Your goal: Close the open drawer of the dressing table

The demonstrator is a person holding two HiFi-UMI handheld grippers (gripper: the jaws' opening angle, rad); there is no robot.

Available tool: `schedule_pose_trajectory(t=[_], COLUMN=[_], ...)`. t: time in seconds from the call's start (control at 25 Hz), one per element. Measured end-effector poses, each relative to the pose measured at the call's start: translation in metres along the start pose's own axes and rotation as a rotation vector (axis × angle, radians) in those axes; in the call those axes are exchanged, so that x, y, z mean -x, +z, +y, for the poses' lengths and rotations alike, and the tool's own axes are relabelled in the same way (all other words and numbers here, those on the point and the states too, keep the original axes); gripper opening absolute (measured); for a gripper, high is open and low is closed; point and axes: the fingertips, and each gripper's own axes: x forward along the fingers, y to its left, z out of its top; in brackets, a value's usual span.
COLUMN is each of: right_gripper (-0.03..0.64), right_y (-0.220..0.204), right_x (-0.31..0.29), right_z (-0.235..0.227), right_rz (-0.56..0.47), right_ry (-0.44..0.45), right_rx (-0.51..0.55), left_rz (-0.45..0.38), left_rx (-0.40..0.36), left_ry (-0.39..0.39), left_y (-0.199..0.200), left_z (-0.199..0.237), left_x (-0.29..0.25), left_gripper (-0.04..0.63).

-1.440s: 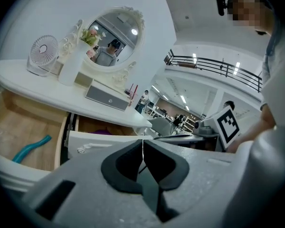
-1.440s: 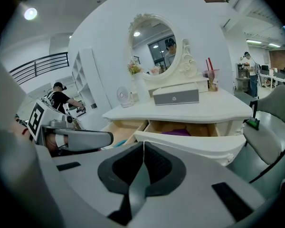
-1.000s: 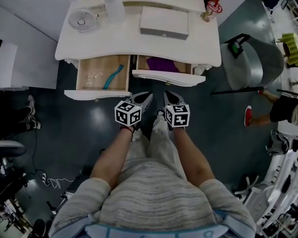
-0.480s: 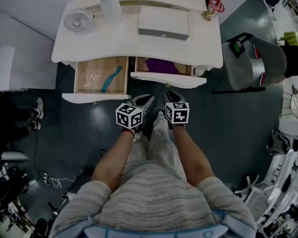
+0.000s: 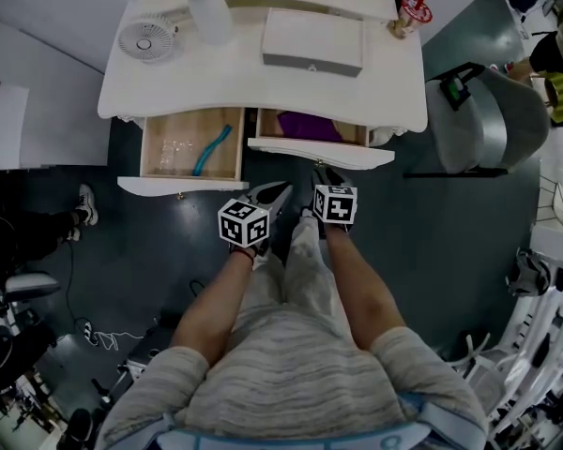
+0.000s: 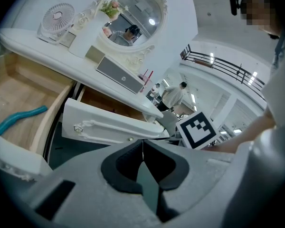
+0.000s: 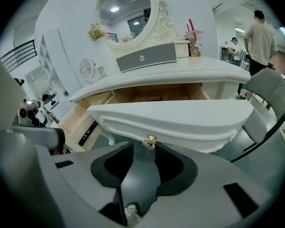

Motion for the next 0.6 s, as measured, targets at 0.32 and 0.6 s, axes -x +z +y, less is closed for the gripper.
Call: schedule_pose_trajectory(t=[0.32, 0.6], right_gripper=[0.118, 0.112], right_y=[0.0, -0.003], right_x=[-0.017, -0.02], right_z=[-0.007, -0.009], right_rz=[0.043, 0.058], right_ry=[-0.011, -0.023], right_rx=[-0.026, -0.015], left_rz=[-0.007, -0.012], left_rx=[0.02, 0.034], left_ry=[0.009, 0.02], left_y=[0.002, 0.002], left_z=[0.002, 0.004], left_x=[-0.007, -0.008], left_gripper=[0.017, 0.017])
